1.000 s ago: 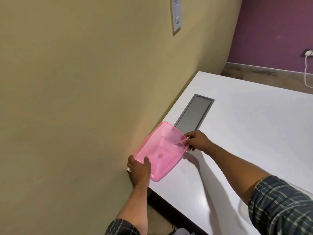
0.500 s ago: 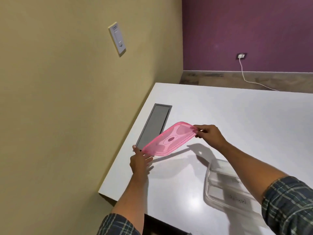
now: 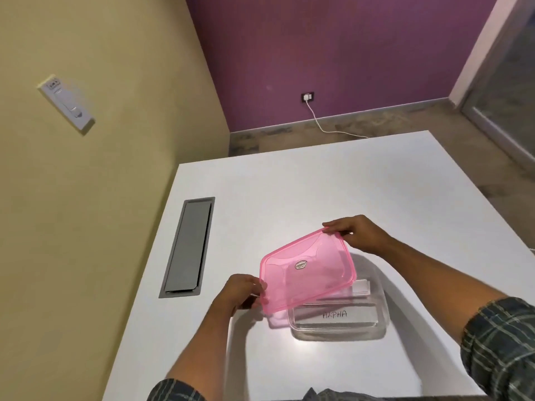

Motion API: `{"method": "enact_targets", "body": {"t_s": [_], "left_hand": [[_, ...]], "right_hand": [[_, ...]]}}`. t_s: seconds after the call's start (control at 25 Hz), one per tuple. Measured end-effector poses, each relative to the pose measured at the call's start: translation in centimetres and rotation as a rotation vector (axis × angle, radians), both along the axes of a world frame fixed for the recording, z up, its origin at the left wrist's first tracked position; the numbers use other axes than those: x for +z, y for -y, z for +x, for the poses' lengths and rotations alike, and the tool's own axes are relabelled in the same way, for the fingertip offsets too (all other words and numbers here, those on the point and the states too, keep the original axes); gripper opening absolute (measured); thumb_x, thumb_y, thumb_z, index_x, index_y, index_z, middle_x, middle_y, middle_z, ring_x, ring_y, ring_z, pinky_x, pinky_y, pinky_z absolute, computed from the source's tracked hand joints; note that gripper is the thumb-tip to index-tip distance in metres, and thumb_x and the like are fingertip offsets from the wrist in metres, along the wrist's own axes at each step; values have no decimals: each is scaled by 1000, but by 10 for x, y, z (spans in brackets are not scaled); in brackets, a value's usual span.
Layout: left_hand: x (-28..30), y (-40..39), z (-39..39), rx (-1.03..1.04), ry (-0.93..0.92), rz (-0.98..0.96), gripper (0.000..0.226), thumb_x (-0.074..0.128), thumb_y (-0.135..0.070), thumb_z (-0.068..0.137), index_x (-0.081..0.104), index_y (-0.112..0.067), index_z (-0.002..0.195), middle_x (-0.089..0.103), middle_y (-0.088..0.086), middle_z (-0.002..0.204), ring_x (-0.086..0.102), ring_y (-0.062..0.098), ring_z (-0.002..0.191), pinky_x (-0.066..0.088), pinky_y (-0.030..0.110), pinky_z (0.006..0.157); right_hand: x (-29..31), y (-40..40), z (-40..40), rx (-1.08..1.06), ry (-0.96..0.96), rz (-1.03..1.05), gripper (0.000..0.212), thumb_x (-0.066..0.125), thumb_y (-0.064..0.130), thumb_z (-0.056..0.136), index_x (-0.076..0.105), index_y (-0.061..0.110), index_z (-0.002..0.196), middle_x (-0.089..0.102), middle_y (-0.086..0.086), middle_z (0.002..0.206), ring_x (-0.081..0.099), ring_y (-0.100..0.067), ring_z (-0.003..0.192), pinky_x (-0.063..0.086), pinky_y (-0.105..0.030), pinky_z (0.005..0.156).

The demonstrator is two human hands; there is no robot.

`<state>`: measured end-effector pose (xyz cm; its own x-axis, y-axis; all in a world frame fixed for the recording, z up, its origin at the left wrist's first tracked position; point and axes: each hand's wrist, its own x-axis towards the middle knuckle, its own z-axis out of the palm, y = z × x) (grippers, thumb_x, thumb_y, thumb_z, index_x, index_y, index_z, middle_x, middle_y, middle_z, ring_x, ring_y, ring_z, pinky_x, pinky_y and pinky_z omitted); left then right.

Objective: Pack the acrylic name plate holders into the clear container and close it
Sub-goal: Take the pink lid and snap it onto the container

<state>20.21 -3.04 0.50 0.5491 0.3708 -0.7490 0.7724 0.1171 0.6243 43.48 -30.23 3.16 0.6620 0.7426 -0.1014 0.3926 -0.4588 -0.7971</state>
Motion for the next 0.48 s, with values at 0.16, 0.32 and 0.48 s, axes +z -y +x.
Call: {"method": "enact_targets", "body": {"t_s": [0.16,0.32,0.48], "left_hand": [[-9,26,13,-170,9,85,21,80,-6,81,75,7,98,73,9,65,68,15,48,56,23,50],[-13,42,25,-242,15,210,25,85,-13,78,75,3,94,72,14,69,65,21,51,60,31,59],[-12,47,31,-363,16,338,25,85,-19,76,75,4,82,76,17,69,67,23,55,61,34,63]], "right_hand": [[-16,39,0,30,97,-132,43,57,-9,91,71,14,124,70,1,124,64,-13,113,44,-11,91],[-32,65,-6,42,78,-207,43,67,8,92,64,21,132,65,7,125,60,-10,111,43,-10,86],[-41,77,-9,88,132,-311,42,64,21,94,59,26,135,61,8,131,56,-12,120,45,-28,99]]}}
